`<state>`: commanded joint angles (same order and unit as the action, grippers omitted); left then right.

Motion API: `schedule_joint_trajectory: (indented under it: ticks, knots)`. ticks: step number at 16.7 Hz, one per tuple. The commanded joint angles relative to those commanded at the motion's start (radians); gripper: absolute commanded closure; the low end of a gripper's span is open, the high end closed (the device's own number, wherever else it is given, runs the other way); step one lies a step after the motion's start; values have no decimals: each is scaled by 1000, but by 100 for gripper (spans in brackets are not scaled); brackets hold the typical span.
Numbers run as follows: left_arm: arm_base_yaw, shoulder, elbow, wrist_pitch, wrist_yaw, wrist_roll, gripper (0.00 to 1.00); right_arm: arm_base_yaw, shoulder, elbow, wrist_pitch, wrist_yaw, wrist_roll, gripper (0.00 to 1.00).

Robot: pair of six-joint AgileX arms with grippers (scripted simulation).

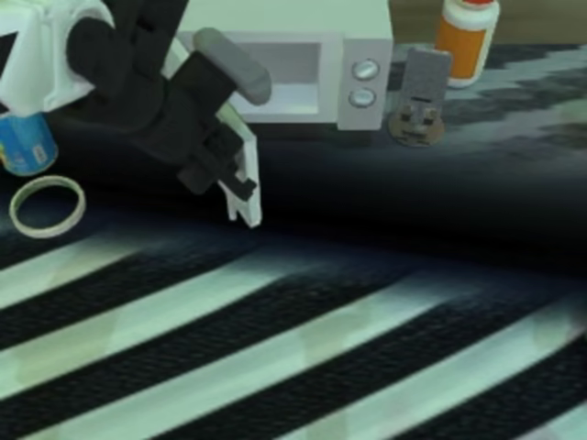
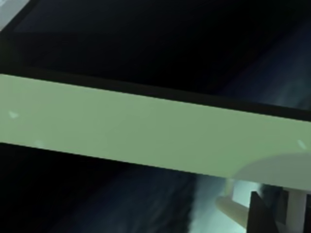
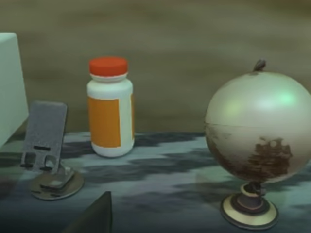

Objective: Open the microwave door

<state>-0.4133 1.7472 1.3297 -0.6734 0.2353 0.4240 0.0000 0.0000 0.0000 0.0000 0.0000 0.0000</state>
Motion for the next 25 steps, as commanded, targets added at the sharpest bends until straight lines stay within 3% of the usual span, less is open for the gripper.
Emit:
schedule_joint_trajectory:
  ticks: [18,25]
  knots:
    - [-3,0,-1,-2,6,1,100,0,0,0,0,0,0,0]
    - [64,-19,-10,-45,78,163,100,0,0,0,0,0,0,0]
